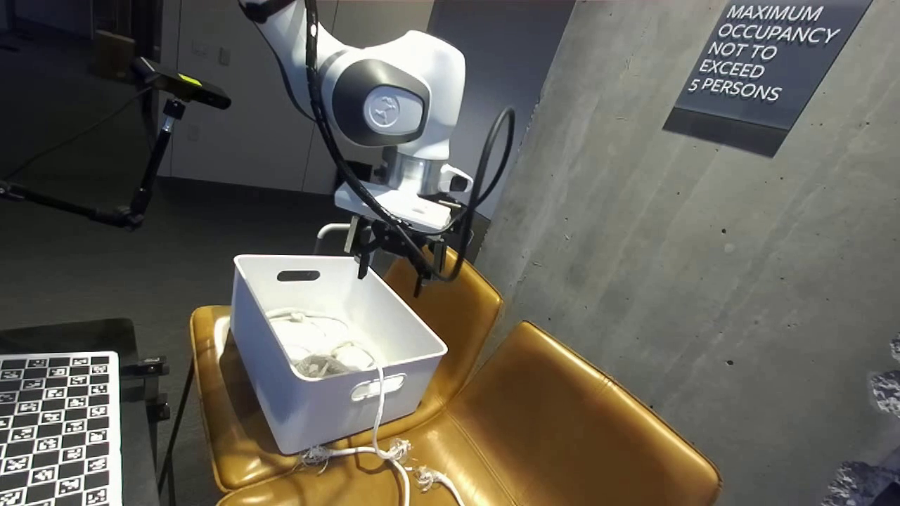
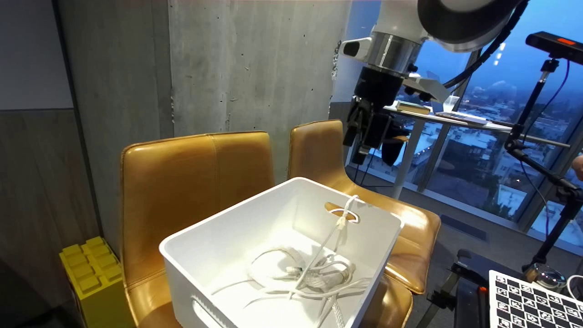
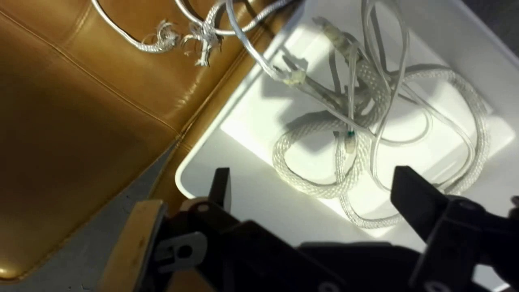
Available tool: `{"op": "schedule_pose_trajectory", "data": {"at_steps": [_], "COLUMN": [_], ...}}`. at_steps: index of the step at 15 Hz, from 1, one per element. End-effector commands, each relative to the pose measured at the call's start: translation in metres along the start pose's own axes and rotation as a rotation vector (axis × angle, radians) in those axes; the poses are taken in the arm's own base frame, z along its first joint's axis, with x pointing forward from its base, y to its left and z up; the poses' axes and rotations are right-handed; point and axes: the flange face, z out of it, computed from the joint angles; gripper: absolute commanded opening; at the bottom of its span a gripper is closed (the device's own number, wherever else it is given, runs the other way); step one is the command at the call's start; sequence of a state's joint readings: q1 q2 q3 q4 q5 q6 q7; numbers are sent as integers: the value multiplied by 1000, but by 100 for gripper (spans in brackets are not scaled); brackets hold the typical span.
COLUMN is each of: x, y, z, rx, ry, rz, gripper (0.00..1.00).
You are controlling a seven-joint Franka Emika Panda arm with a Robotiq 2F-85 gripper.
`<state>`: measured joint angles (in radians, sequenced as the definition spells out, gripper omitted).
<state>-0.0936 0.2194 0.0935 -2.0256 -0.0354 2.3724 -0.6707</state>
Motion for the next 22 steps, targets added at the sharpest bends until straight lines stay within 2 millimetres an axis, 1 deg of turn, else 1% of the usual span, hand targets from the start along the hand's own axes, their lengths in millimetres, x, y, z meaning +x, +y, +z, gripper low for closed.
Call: {"op": "schedule_pose_trajectory", "data": {"at_steps": [1,4,6,8,13,15,18,20,22], "x": [-46,-73,-89,-103,-130,-135,-135,-133,-126], "y": [15,34,39,36,18,9,9,13,20], "z": [9,12,17,33,97,123,152,166,175], "rx": [43,87,55,3,-131,-187,-253,-275,-282], "ry": [-51,-76,-75,-72,13,48,83,90,92], "rz": [-116,-271,-367,-452,-523,-543,-565,-569,-553], "gripper": [100,100,100,100,100,100,100,100,100]}}
